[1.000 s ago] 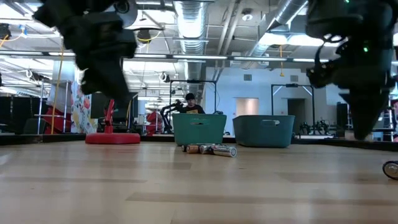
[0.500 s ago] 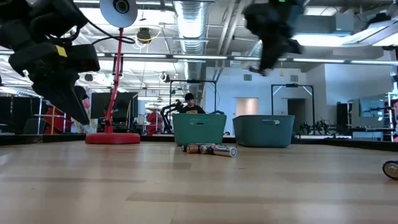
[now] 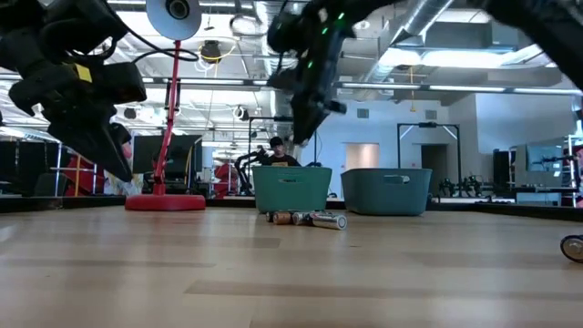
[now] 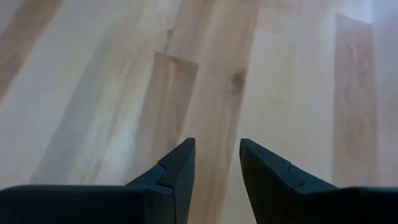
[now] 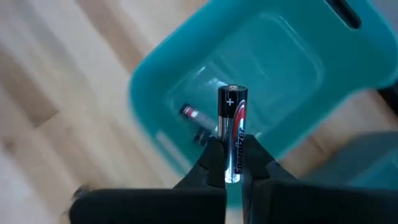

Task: Sort batteries
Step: Put the silver battery into the green bin

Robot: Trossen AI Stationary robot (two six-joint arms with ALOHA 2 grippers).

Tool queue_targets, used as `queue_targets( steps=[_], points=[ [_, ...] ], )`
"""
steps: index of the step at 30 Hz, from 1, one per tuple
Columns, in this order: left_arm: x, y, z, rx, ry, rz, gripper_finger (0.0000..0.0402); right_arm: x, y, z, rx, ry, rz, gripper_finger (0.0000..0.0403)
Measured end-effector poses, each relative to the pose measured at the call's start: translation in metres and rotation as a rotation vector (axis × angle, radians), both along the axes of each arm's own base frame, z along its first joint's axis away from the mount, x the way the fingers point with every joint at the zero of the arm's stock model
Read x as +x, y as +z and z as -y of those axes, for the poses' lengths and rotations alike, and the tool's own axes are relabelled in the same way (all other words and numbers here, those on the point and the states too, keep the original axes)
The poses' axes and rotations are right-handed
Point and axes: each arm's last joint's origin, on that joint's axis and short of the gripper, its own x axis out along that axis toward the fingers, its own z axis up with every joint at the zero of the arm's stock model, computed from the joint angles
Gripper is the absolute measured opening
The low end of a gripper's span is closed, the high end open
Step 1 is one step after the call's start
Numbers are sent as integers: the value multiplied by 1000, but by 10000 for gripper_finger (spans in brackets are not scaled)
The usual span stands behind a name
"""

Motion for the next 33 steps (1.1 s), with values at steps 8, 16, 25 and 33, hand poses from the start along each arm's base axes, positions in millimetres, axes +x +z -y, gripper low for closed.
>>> queue_targets(
  steps=[8, 16, 25, 33],
  points=[
    [0, 0, 0, 45, -37, -3, 123, 27, -54, 49, 73, -47, -89, 9],
    [0, 0, 0, 45, -56, -10, 123, 34, -99, 66, 142, -42, -184, 10],
    [0, 0, -1, 55, -43, -9, 123, 35, -98, 67, 133, -19, -180, 45],
    [0, 0, -5, 59, -12, -9, 123, 35, -99, 67, 134, -19, -185, 98]
  ],
)
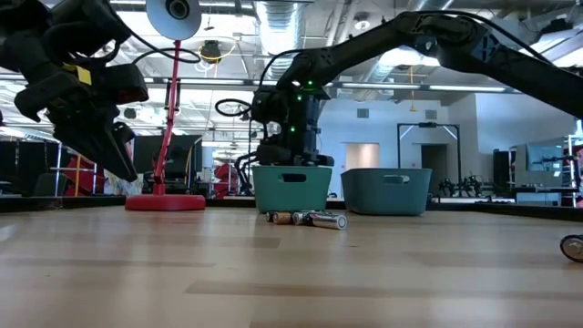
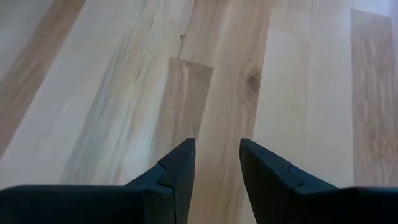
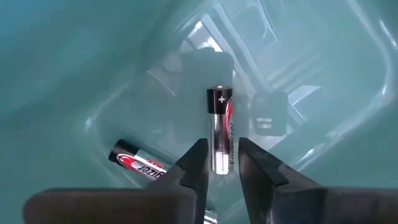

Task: Sort batteries
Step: Put the silver battery into the green bin, then put the black battery into the blue bin

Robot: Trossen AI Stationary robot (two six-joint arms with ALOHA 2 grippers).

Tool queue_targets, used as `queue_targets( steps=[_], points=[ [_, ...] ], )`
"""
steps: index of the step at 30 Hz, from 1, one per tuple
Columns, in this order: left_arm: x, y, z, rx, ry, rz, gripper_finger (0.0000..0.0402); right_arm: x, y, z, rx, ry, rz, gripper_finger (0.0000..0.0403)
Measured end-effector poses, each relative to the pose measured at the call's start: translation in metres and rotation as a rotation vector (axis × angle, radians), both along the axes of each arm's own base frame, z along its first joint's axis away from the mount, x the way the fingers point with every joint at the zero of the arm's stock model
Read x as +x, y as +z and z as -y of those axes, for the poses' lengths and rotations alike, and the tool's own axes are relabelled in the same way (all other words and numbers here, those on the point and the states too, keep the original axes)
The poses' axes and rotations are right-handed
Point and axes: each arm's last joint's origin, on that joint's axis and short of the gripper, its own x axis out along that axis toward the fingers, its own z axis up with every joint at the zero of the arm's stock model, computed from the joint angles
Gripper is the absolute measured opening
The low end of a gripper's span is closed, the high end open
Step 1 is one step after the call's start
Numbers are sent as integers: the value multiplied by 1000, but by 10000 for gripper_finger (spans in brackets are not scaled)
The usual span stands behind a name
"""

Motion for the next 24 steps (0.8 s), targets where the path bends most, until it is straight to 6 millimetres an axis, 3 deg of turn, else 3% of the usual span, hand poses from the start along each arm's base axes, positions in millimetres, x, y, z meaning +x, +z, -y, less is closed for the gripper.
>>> queue_targets(
  steps=[16, 24],
  points=[
    [0, 0, -2, 35, -25, -4, 123, -3, 5, -1, 6, -1, -16, 117],
    [1, 3, -2, 35, -24, -5, 123, -16, 73, -11, -66, -10, 116, 117]
  ],
)
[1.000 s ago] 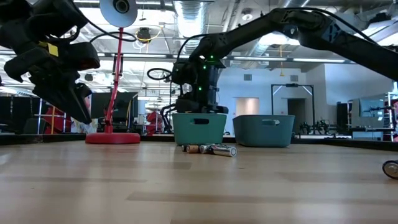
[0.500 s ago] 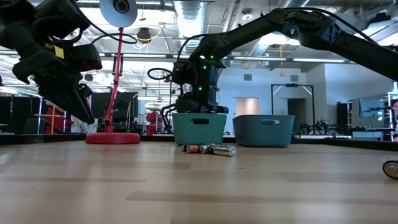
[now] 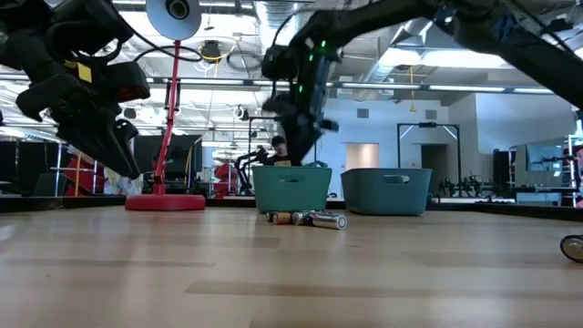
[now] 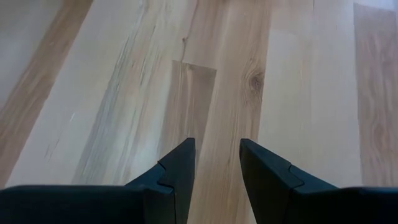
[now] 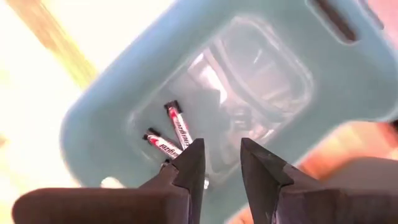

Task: Sort batteries
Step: Put the black battery into the blue bin

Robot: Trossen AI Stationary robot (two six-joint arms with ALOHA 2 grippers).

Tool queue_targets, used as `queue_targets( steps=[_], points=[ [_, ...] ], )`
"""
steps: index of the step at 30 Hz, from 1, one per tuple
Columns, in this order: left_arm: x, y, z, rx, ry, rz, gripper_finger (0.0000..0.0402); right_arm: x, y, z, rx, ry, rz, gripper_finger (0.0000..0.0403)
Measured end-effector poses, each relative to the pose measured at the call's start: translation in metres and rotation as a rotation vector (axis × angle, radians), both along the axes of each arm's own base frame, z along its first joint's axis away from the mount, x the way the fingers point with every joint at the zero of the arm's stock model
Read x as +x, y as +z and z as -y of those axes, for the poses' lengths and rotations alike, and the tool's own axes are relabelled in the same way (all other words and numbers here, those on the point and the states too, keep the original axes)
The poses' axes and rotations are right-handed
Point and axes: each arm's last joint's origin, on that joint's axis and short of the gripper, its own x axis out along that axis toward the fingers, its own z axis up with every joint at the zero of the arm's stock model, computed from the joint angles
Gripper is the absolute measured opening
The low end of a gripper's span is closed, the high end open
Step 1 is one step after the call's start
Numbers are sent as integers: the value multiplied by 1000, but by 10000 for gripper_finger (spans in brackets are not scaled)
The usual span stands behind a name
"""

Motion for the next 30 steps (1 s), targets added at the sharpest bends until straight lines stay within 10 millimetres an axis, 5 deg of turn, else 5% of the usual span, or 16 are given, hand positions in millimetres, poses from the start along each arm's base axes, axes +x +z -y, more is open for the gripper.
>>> queue_targets(
  steps=[7, 13, 30],
  points=[
    [1, 20, 0, -50, 84, -52, 123, -14, 61, -54, -174, 31, 2, 116],
    [-2, 34, 10, -149, 168, -103, 123, -36, 79, -110, -224, 106, -29, 116],
    [17, 44, 87, -280, 208, -221, 123, -176, 19, -262, -111, 13, 158, 116]
  ],
)
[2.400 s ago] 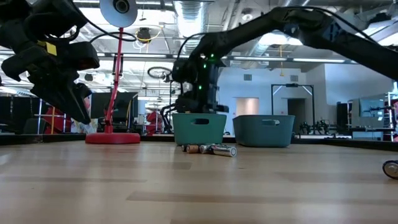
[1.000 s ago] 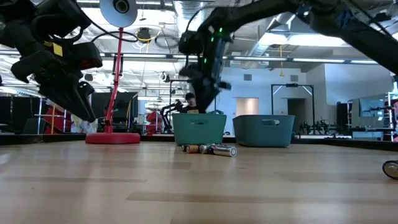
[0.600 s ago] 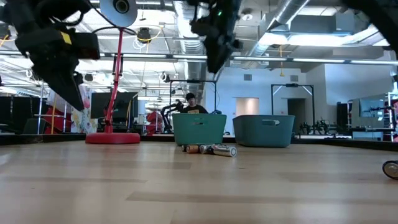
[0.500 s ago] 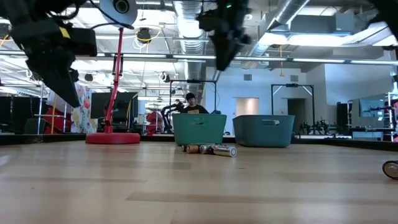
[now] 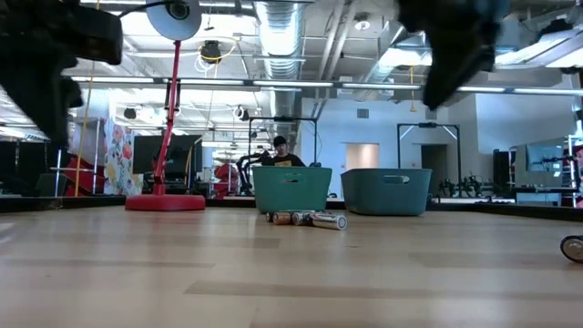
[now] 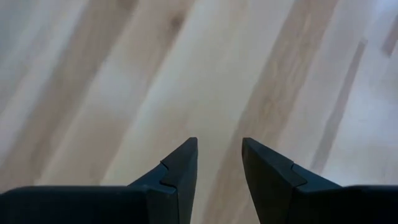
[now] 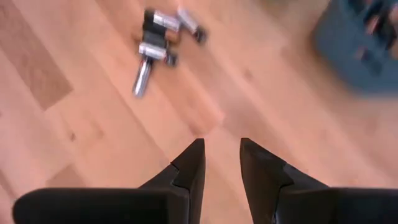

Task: Sort batteries
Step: Put the black battery into the blue bin

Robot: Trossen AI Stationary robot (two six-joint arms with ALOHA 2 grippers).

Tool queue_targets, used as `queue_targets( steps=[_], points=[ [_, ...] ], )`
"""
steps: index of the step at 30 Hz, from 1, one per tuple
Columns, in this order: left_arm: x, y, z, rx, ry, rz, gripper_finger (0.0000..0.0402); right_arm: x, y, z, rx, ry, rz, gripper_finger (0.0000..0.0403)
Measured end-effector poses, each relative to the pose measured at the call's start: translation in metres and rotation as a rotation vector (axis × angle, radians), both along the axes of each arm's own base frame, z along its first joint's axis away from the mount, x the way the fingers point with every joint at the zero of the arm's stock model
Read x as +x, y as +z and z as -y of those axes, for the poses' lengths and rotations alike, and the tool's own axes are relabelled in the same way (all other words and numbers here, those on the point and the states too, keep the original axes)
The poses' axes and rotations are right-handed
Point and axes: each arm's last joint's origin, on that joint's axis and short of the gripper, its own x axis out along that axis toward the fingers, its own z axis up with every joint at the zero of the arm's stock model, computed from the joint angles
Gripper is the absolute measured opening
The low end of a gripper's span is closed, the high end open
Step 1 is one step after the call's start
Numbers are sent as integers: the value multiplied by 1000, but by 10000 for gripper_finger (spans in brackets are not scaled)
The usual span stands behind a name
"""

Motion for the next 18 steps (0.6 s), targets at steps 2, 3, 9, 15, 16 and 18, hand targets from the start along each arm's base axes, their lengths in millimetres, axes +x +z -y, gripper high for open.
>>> queue_targets(
  steps=[2, 3, 9, 15, 16, 18],
  points=[
    [2, -1, 9, -14, 2, -59, 123, -13, -8, -10, 35, -31, 13, 116],
    [3, -1, 13, -24, 6, -88, 123, -18, -12, -15, 49, -47, 14, 116],
    [4, -9, 43, -100, 26, -252, 123, -36, -29, -38, 93, -75, 10, 116],
    [-4, -24, 68, -137, 65, -362, 123, -39, -36, -54, 134, -45, 53, 116],
    [-5, -26, 71, -140, 64, -382, 123, -39, -36, -56, 144, -39, 67, 116],
    [-8, -31, 76, -147, 61, -420, 123, -38, -37, -58, 153, -32, 81, 116]
  ],
)
